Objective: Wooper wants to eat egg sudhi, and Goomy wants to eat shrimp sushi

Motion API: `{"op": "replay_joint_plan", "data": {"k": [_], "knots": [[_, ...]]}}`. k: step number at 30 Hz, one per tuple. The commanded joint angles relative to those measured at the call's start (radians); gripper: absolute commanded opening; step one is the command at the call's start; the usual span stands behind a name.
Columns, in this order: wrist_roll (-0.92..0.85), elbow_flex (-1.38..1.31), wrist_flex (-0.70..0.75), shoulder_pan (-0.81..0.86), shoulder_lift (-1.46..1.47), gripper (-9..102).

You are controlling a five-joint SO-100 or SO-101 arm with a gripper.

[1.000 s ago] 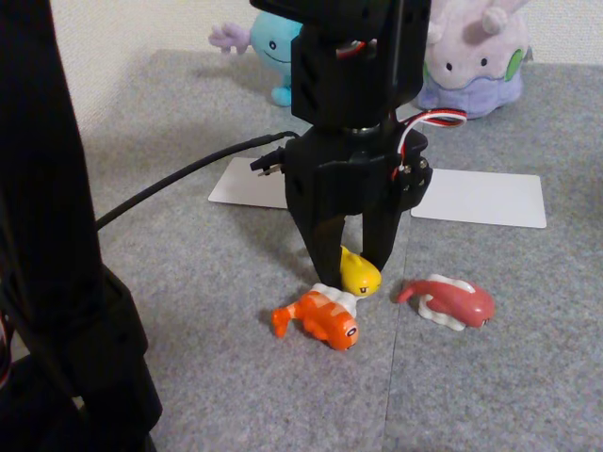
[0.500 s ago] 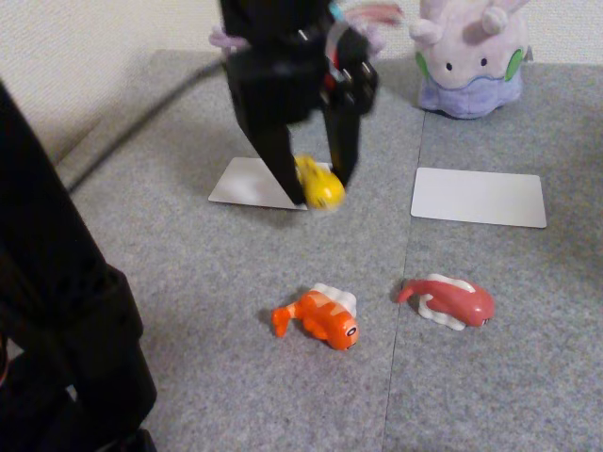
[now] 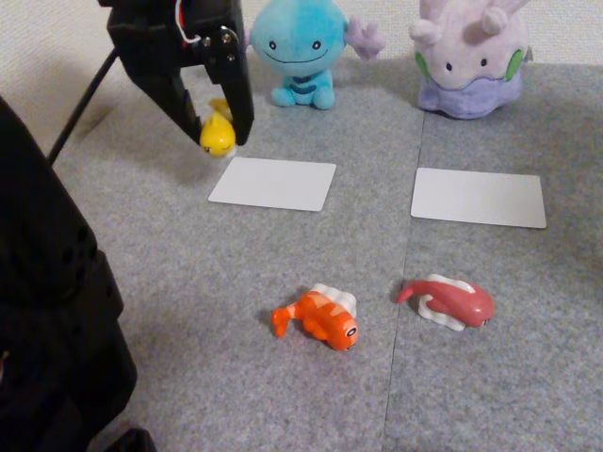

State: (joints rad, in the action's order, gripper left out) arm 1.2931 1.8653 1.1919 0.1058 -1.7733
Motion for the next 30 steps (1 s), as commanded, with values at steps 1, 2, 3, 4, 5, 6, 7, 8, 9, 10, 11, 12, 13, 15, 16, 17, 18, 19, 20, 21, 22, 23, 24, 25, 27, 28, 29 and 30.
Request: {"op": "replay_joint_plan", "data": {"k": [1,2,3,4,5,6,7,8,9,10,11,12,13,15,16,17,18,19,20,21,22,23,24,25,27,28,29,30], "knots": [[0.049,-0.031,-0.026,0.002,-0.037,6],[0.058,-0.032,-0.028,0.003,-0.028,6],[0.066,-0.032,-0.032,0.003,-0.015,6],[0.071,-0.032,-0.046,0.003,0.0,6],[0.08,-0.032,-0.058,0.003,0.014,6],[0.089,-0.032,-0.069,0.005,0.031,6],[0.097,-0.032,-0.077,0.005,0.046,6],[0.106,-0.034,-0.08,0.005,0.061,6],[0.115,-0.034,-0.089,0.005,0.072,6],[0.123,-0.034,-0.101,0.005,0.08,6],[0.126,-0.034,-0.112,0.005,0.087,6],[0.126,-0.038,-0.12,0.005,0.095,6],[0.126,-0.058,-0.12,0.006,0.11,6],[0.13,-0.127,-0.104,0.029,0.14,6],[0.138,-0.167,-0.097,0.044,0.166,6],[0.137,-0.212,-0.077,0.055,0.196,6],[0.126,-0.261,-0.054,0.058,0.23,6],[0.124,-0.31,-0.028,0.06,0.267,6],[0.123,-0.357,-0.003,0.066,0.307,6],[0.123,-0.405,0.023,0.071,0.35,6],[0.123,-0.446,0.048,0.072,0.39,6],[0.124,-0.485,0.069,0.074,0.425,6],[0.124,-0.517,0.091,0.074,0.46,6],[0.124,-0.543,0.107,0.074,0.488,6],[0.124,-0.575,0.117,0.075,0.532,6],[0.124,-0.584,0.115,0.075,0.545,6],[0.124,-0.591,0.109,0.075,0.557,6],[0.124,-0.592,0.103,0.075,0.568,6]]}}
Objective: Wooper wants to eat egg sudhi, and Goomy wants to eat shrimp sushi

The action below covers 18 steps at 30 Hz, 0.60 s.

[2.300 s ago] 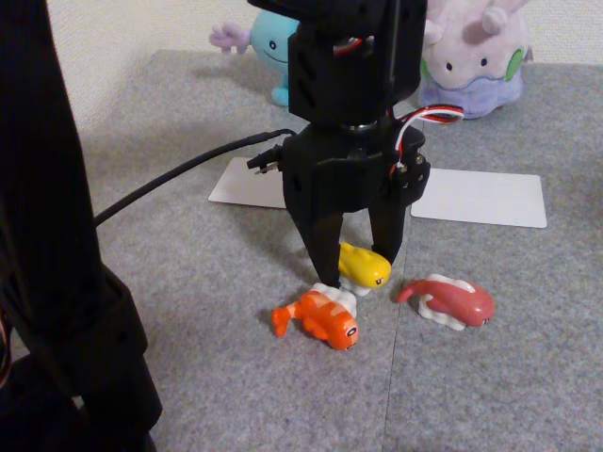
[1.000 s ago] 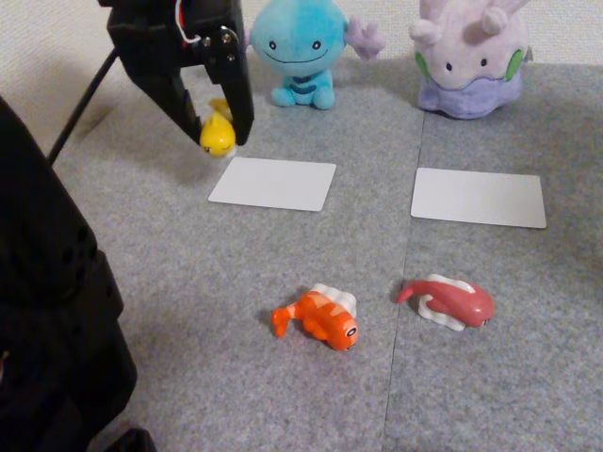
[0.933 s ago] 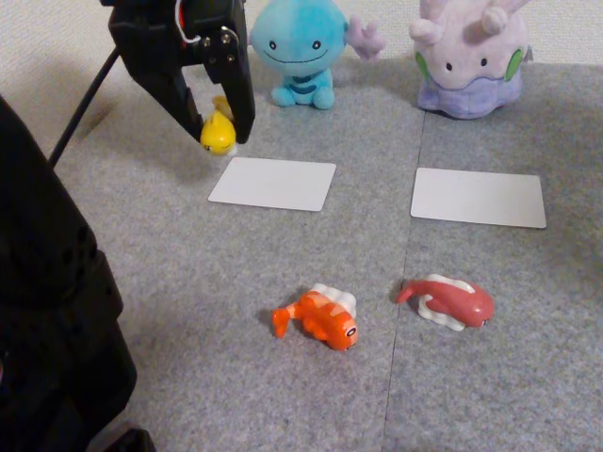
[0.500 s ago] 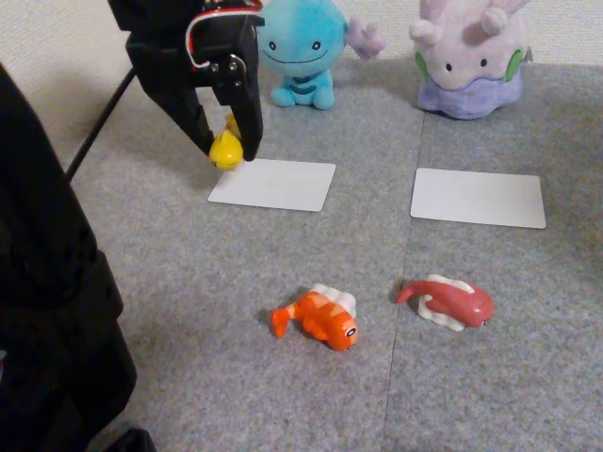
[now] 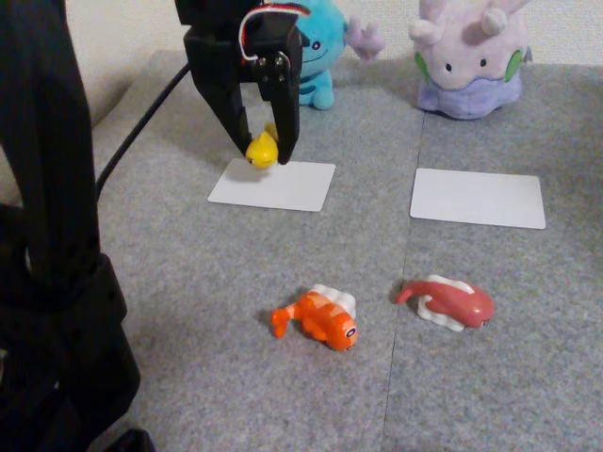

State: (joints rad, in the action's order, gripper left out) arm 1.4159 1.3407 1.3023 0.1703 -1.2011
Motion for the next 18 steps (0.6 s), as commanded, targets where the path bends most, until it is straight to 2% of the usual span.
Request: {"op": "replay_joint_plan", "data": {"k": [1,7,18], "knots": [[0.002,-0.067,-0.014,0.009,0.005,6],[0.002,-0.067,-0.04,0.003,0.067,6],[-0.009,-0.067,-0.057,0.009,0.109,20]]}}
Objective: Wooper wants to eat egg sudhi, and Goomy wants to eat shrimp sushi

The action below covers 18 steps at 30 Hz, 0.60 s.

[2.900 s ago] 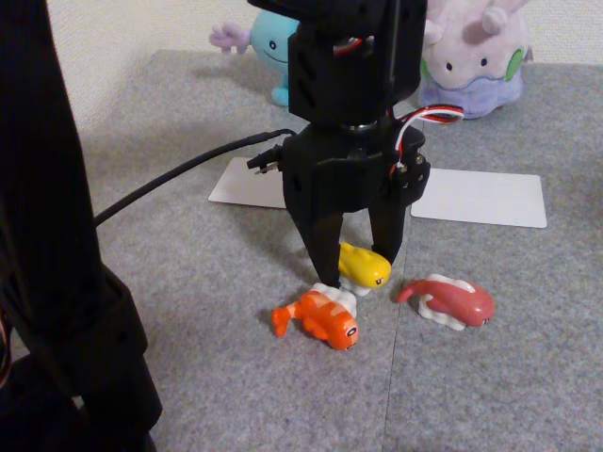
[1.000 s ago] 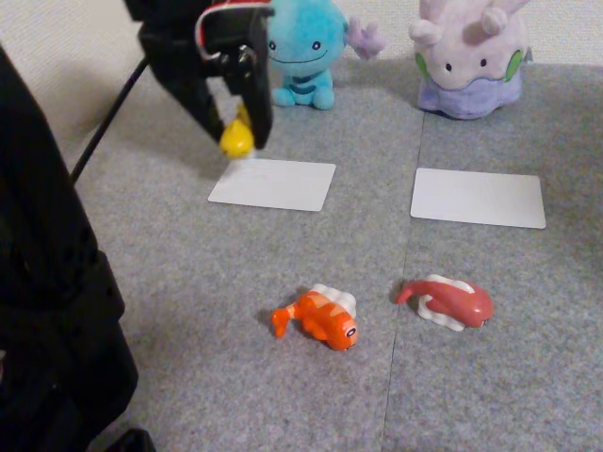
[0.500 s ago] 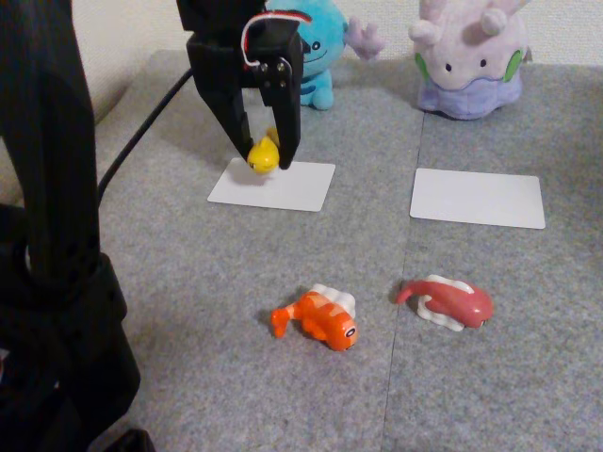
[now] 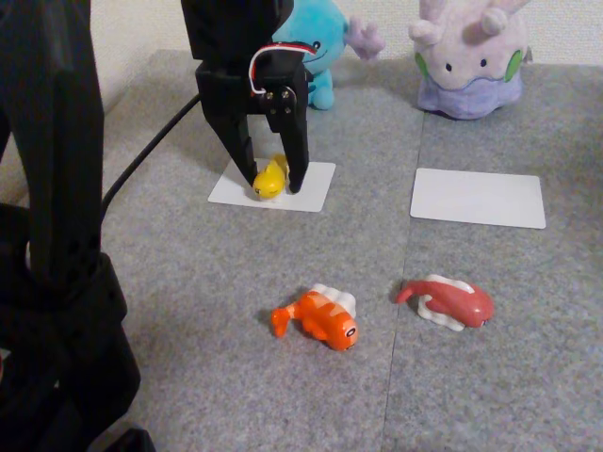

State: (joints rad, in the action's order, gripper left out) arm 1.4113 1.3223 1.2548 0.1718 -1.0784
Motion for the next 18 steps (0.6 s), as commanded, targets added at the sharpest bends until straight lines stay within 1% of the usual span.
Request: {"op": "replay_joint_plan", "data": {"k": [1,5,7,10,13,18], "knots": [[-0.008,-0.049,-0.008,0.008,-0.014,23],[-0.009,-0.051,0.008,0.003,-0.02,33],[-0.009,-0.051,0.011,-0.003,-0.051,36],[-0.015,-0.051,0.037,-0.008,-0.13,37],[-0.071,-0.051,0.089,-0.018,-0.239,37],[-0.206,-0.04,0.242,-0.021,-0.397,37]]}}
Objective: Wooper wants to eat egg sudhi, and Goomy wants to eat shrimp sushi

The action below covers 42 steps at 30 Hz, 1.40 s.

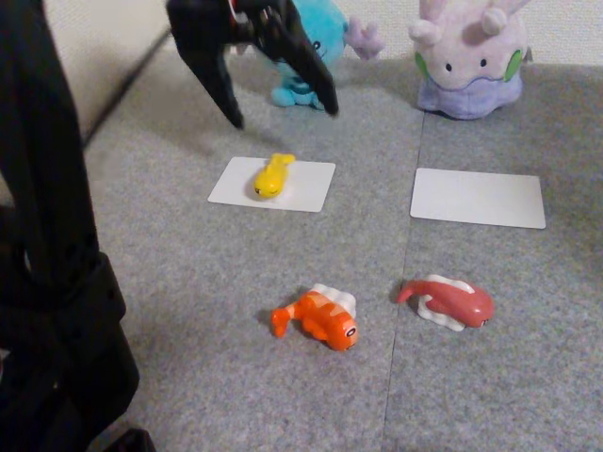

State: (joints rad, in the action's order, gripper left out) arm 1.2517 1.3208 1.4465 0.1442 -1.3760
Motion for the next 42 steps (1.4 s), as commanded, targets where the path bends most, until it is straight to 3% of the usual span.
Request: {"op": "replay_joint_plan", "data": {"k": [1,9,15,25,33,42], "knots": [[-0.075,-0.038,0.081,0.014,-0.123,37],[-0.337,-0.035,0.252,0.091,-0.273,36],[-0.505,0.048,0.253,0.183,-0.354,36],[-0.678,0.425,0.227,0.238,-0.581,36],[-1.063,0.689,0.202,0.314,-0.73,36],[-1.465,0.726,0.172,0.565,-0.568,36]]}}
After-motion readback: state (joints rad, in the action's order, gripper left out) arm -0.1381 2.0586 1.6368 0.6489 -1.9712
